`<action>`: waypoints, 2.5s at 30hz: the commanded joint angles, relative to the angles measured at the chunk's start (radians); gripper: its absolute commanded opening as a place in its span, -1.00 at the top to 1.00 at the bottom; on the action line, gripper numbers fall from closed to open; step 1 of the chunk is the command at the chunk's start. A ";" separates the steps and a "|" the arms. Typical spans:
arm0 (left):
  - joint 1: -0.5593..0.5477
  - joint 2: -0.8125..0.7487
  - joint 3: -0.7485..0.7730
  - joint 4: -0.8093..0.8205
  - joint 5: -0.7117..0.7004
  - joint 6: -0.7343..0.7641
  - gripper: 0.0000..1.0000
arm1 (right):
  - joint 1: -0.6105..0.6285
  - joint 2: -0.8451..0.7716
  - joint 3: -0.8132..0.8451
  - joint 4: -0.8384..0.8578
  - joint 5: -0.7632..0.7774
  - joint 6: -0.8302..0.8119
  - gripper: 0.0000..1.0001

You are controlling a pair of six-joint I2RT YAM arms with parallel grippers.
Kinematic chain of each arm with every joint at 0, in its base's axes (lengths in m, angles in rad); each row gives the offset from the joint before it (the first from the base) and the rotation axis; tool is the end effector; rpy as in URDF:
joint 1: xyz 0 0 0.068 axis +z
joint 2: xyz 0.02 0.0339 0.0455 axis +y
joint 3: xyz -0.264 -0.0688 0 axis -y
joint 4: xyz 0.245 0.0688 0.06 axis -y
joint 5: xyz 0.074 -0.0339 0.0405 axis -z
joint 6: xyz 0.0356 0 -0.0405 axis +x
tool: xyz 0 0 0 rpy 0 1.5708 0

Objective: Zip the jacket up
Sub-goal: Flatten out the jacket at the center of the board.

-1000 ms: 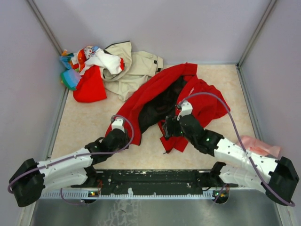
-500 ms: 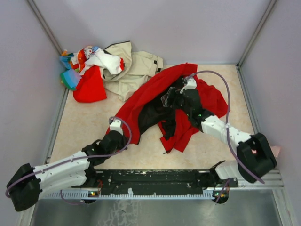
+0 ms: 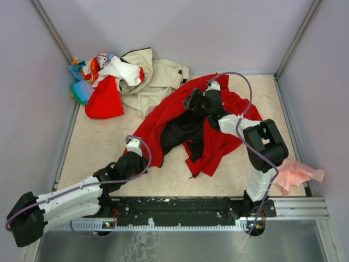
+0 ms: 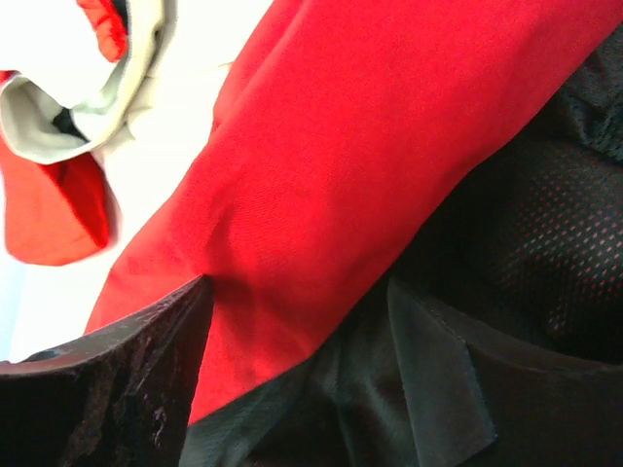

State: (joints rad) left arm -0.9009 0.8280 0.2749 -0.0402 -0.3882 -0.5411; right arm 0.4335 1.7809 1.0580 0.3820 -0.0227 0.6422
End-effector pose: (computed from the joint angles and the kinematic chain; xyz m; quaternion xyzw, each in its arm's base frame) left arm 0.1162 -0.1250 0.1705 0.0659 0.8686 -0.1762 0.4585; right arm 0.3643 0.1695 0.2180 0.0786 0.8130 0.3035 0.4907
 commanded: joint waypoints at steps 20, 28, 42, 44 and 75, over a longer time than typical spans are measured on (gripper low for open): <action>0.004 -0.103 0.011 0.062 0.158 0.083 1.00 | -0.124 -0.110 0.539 -0.707 0.200 -0.384 1.00; 0.004 -0.072 0.013 0.119 0.344 0.109 1.00 | -0.125 -0.038 0.770 -0.941 0.334 -0.502 1.00; 0.005 0.171 0.017 0.098 0.270 0.021 1.00 | -0.124 0.194 0.758 -0.902 0.329 -0.534 0.64; 0.005 0.210 0.017 0.114 0.276 0.018 1.00 | -0.125 0.237 0.778 -0.888 0.341 -0.545 0.58; 0.004 0.041 0.115 0.011 0.242 0.043 -0.43 | -0.027 -0.316 0.164 -0.720 0.207 -0.415 -0.27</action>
State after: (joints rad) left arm -0.8986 0.9123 0.3634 0.0067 -0.1135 -0.5148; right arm 0.3721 1.5955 1.3437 -0.4133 0.1955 0.1761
